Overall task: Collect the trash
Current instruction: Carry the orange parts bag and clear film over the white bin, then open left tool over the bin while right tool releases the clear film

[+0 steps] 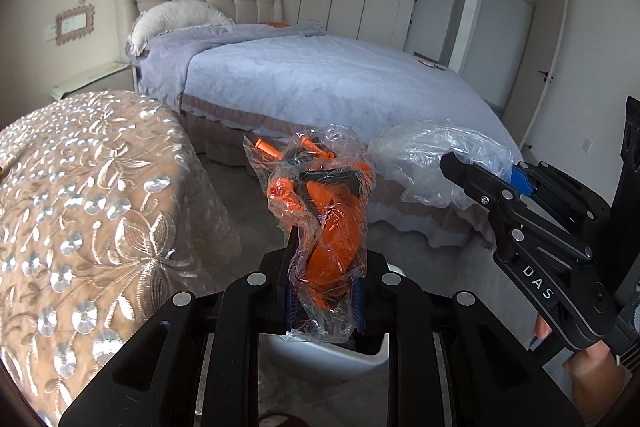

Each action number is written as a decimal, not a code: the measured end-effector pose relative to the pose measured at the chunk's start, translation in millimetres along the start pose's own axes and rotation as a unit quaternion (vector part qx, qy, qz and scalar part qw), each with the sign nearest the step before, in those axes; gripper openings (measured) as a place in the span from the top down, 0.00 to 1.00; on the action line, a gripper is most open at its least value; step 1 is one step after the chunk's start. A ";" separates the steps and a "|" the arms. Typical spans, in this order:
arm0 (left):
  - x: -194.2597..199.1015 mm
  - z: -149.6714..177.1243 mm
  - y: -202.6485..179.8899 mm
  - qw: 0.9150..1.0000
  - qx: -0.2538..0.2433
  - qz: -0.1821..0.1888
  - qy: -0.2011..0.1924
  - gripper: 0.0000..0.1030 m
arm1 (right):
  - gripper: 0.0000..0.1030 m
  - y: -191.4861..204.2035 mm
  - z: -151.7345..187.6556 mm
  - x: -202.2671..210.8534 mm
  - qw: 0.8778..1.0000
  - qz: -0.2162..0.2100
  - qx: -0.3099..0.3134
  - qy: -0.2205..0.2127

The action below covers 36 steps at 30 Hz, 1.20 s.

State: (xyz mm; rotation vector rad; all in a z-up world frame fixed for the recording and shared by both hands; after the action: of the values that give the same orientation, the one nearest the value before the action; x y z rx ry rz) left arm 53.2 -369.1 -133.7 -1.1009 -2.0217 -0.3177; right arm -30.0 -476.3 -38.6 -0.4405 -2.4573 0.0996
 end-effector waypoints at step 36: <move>-114.9 -17.2 -14.5 0.995 0.007 -0.061 0.075 0.04 | 0.77 -62.9 55.7 -65.8 0.997 0.003 -0.044 0.070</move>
State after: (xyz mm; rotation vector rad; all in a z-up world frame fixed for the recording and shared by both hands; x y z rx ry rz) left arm 85.9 -455.3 -205.9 -0.9193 -1.9570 -0.4347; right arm -32.7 -555.7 -109.9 -0.4752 -2.3282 -0.0359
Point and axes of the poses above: each gripper's, at about its wrist camera, not at the fingertips, and x roughly against the way its jaws point, y to its left, z to its underside, the point moved 1 cm from there along -x, roughly the way its jaws point, and after that the axes turned 12 degrees about y, right-handed, at the moved point
